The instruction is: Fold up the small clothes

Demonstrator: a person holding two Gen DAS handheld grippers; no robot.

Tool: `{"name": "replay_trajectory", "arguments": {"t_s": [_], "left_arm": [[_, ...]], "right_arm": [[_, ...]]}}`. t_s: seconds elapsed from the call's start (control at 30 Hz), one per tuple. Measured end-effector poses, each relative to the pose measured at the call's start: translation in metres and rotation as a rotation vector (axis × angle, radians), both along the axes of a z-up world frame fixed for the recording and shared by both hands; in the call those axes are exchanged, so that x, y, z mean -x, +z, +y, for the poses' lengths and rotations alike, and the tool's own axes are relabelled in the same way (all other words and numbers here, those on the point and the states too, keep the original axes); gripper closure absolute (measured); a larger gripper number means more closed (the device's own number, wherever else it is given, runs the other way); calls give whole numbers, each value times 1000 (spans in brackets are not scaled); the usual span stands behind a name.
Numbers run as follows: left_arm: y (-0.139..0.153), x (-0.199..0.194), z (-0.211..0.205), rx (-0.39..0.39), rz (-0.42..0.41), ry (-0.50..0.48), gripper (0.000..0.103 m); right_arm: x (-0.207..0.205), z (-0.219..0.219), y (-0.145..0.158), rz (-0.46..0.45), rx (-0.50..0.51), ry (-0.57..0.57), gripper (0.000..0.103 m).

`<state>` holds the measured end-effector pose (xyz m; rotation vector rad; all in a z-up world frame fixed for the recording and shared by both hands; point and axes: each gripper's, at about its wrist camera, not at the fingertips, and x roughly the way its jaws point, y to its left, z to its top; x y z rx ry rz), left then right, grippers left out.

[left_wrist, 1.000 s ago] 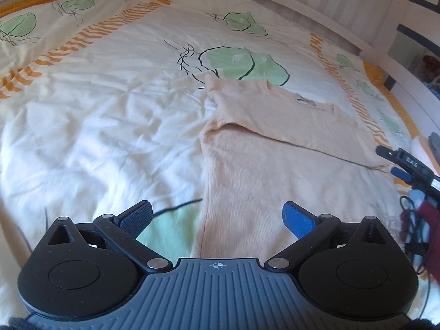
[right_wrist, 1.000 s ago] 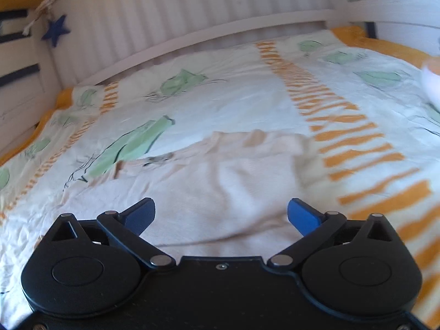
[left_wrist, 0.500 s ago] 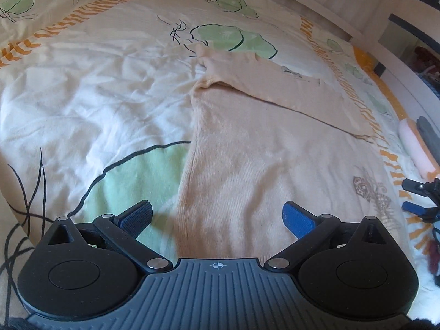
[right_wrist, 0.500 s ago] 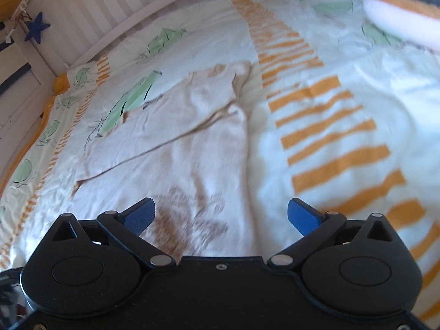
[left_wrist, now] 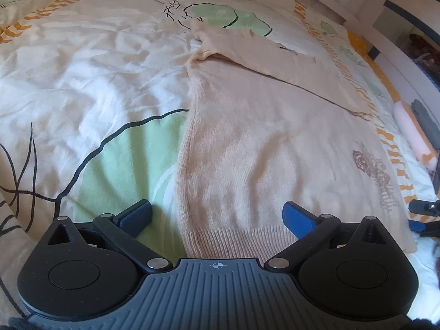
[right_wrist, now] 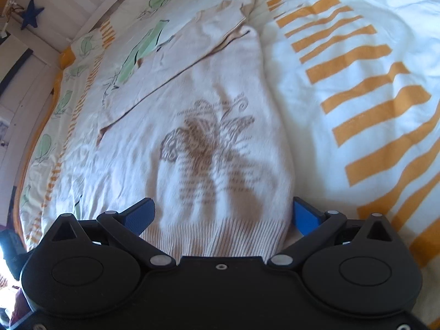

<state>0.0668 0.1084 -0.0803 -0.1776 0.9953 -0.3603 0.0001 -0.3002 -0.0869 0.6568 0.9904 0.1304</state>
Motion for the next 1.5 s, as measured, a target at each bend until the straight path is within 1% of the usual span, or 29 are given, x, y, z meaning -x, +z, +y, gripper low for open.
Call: {"name": "replay_trajectory", "arguments": {"t_s": [0.13, 0.3, 0.4, 0.5, 0.53, 0.57, 0.6, 0.63, 0.67, 0.7, 0.73, 0.77, 0.8, 0.83, 0.87, 0.9, 0.93, 0.97, 1.1, 1.17, 1.2, 1.27, 1.33, 1.4, 1.43, 1.47, 1.5], "left_arm": [[-1, 0, 1, 10, 3, 2, 1], [-1, -1, 0, 12, 8, 3, 1], [0, -1, 0, 7, 10, -4, 1], [1, -1, -3, -6, 15, -21, 2], [1, -1, -4, -14, 14, -24, 3], [2, -1, -5, -25, 12, -27, 8], [3, 0, -6, -40, 4, -27, 13], [4, 1, -7, -57, 0, -23, 20], [5, 2, -8, -71, -6, -19, 29], [6, 3, -7, -77, -10, -16, 32], [7, 4, -6, -73, -13, -16, 39], [7, 4, -4, -62, -13, -16, 46], [8, 4, -2, -48, -10, -15, 49], [8, 3, -1, -34, -6, -12, 55], [8, 3, 1, -19, 1, -10, 60], [8, 3, 2, -5, 6, -10, 62], [8, 3, 3, 4, 9, -7, 65], [8, 4, 4, 8, 10, -5, 68], [8, 3, 5, 25, 20, 0, 68], [7, 2, 6, 30, 27, 2, 62], [6, 2, 5, 37, 32, -3, 59], [5, 1, 3, 48, 35, -22, 47], [6, 1, -2, 36, 33, -42, 44], [7, 2, -5, 15, 28, -58, 46], [7, 3, -6, 12, 25, -62, 62], [7, 5, -5, 16, 24, -61, 80], [6, 5, -3, 32, 29, -61, 87]], "right_arm": [[-1, 7, -4, 5, 15, 41, 0], [-4, 6, -7, 30, 4, 50, 0], [-5, -1, -9, 31, -43, 42, 0], [-3, -10, -11, 20, -110, 28, 0], [-2, -12, -11, 14, -130, 22, 0], [-1, -14, -11, 8, -148, 18, 1], [1, -15, -11, 4, -167, 10, 8], [3, -17, -12, 5, -187, 4, 20], [5, -18, -14, 8, -211, -2, 27], [6, -20, -15, 10, -230, -11, 38], [8, -20, -14, 5, -236, -18, 43], [10, -20, -13, -2, -233, -21, 46], [10, -19, -10, -10, -232, -22, 53], [12, -19, -9, -15, -236, -21, 60], [13, -18, -7, -19, -244, -19, 66], [15, -17, -6, -20, -249, -18, 82], [16, -16, -5, -21, -247, -19, 91], [19, -15, -3, -23, -233, -22, 91], [28, -15, 10, -20, -91, -35, 91], [32, -17, 16, -20, -16, -40, 91], [34, -19, 17, -21, 1, -39, 91], [36, -23, 17, -25, -9, -48, 91], [36, -23, 17, -28, -11, -47, 91], [34, -21, 15, -28, -4, -35, 91], [34, -20, 15, -29, -2, -30, 91], [34, -19, 16, -32, -1, -25, 91], [34, -19, 16, -36, -4, -21, 91]]}}
